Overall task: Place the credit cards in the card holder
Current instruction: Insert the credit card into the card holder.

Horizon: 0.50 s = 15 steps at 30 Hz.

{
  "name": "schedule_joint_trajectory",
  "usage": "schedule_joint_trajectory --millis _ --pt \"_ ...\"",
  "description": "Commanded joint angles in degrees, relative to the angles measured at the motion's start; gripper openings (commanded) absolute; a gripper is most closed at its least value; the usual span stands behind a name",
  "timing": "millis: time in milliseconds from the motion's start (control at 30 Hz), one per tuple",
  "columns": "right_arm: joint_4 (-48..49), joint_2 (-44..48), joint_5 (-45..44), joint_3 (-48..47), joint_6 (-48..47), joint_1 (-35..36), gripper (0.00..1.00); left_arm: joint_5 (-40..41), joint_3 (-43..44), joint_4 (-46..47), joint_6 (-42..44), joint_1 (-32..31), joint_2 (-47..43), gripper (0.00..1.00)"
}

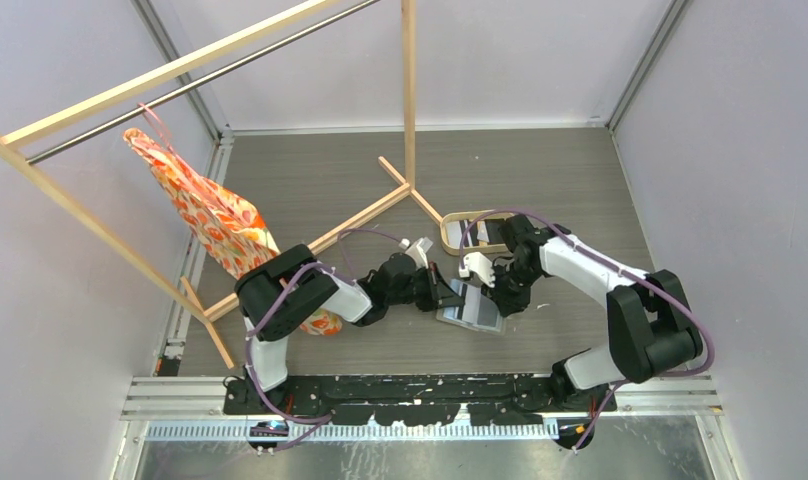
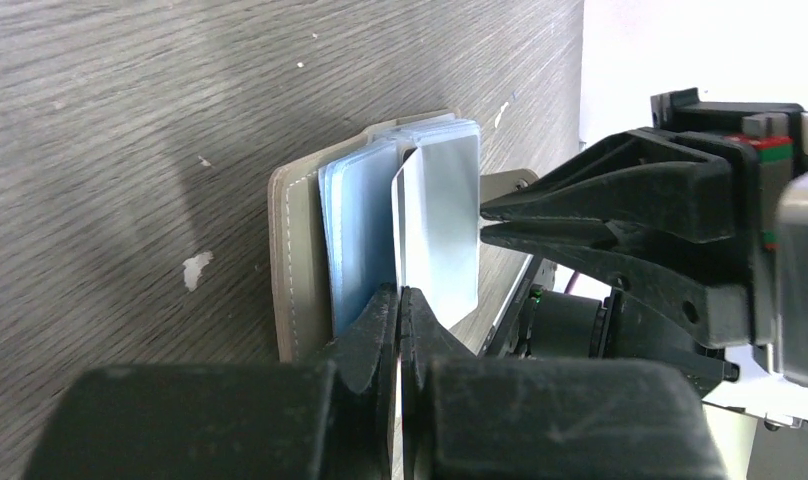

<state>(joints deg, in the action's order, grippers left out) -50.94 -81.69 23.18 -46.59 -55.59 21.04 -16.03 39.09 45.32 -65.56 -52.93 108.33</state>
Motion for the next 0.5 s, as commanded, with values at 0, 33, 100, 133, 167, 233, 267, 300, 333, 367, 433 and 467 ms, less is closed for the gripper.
schedule_joint_trajectory --millis 0,33,100,133,167,233,267,300,333,367,433,467 --pt "3.0 -1.6 -2.1 0.3 0.3 0.6 0.17 1.2 0.9 -2.5 2.4 -1.0 0.9 0.02" --pt "3.2 -2.1 -2.4 0.3 0.5 0.7 0.16 1.3 1.0 -2.6 2.5 -1.0 0.9 0.02" --pt "3.5 -2.9 -2.7 0.2 1.0 1.1 0.16 1.3 1.3 -3.2 2.5 -1.2 1.1 0.04" --pt "3.5 -3.2 -2.7 0.1 1.2 1.1 0.16 1.3 1.5 -3.6 2.6 -1.4 1.2 0.05" --pt "3.6 -3.2 -2.6 0.1 1.4 1.1 0.16 1.2 1.7 -3.8 2.6 -1.4 1.2 0.05" --pt "3.7 -3.2 -2.5 0.1 1.6 1.2 0.16 1.5 1.8 -4.6 2.6 -1.6 1.4 0.06" --pt "3.7 -3.1 -2.6 0.1 1.6 1.2 0.16 1.6 1.9 -5.1 2.6 -1.6 1.4 0.06" --pt "3.7 -3.2 -2.6 0.1 1.7 1.2 0.16 1.6 2.1 -5.4 2.7 -1.6 1.5 0.06" --pt "3.7 -3.2 -2.5 0.1 1.8 1.2 0.16 1.6 2.3 -5.7 2.7 -1.7 1.6 0.07" --pt "3.7 -3.3 -2.5 0.1 1.9 1.2 0.16 1.6 2.5 -5.8 2.7 -1.7 1.7 0.07" --pt "3.7 -3.3 -2.5 0.0 2.1 1.2 0.16 1.7 3.1 -6.8 2.9 -1.9 1.6 0.07" --pt "3.8 -3.1 -2.4 -0.1 2.2 1.3 0.16 1.8 3.6 -7.5 3.3 -2.1 1.5 0.07"
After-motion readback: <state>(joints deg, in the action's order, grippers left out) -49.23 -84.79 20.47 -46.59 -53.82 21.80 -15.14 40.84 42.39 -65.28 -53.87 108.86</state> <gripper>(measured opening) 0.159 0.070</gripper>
